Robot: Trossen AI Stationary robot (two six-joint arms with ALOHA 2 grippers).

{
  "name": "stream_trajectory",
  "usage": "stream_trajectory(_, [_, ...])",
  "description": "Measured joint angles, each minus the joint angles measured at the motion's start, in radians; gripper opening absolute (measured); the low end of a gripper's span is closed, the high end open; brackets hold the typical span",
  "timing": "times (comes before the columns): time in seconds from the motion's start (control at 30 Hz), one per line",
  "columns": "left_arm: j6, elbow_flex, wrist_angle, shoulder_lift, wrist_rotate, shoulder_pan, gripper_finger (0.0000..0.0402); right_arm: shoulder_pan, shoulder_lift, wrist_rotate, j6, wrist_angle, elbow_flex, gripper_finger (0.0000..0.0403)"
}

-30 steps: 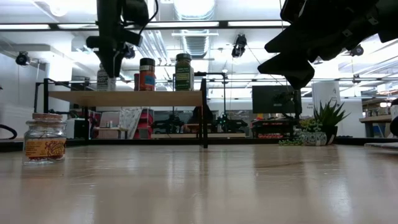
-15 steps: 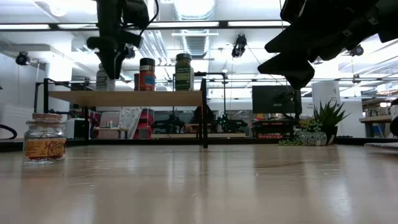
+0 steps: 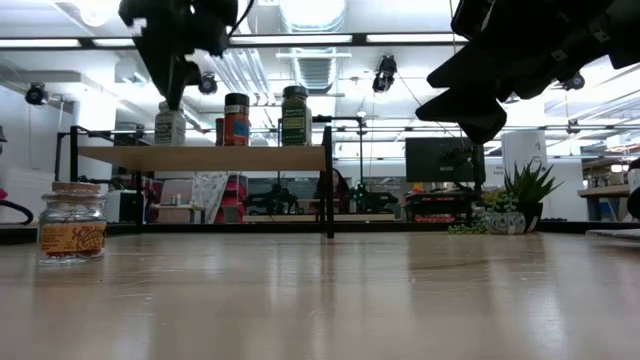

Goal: Shelf spices
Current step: Put the transparent seasoning bottle on the shelf

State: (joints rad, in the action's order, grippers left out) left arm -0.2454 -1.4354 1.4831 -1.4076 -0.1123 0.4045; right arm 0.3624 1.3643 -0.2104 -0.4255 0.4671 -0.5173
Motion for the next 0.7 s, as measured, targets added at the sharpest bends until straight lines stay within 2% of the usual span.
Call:
stream_trajectory(0.23, [0.187,0.003,-0.100,0.014,-0.005,-0.295,0.0176,0.000,0.000,0.000,0.001,-0.011,0.003,0.0181])
stream_trajectory(0.4, [0.377,0.005,-0.269,0.007,0.009,-0.548,0.0177,0.000,0.000,0.000,0.007,-0.014,0.003,0.0181])
stream_trajectory(0.47, [0.459,0.007,-0.352,0.006,0.052,-0.649,0.0178,0.000,0.000,0.000,0.008,-0.014,0.003,0.0181])
stream_trajectory(0.57, [0.592,0.011,-0.452,0.006,0.173,-0.785,0.0177,0.000,0.000,-0.001,0.007,-0.019,0.003,0.0181])
stream_trajectory(0.7, [0.750,0.012,-0.455,-0.006,0.313,-0.908,0.0171,0.000,0.000,-0.001,0.008,-0.026,0.003,0.0181])
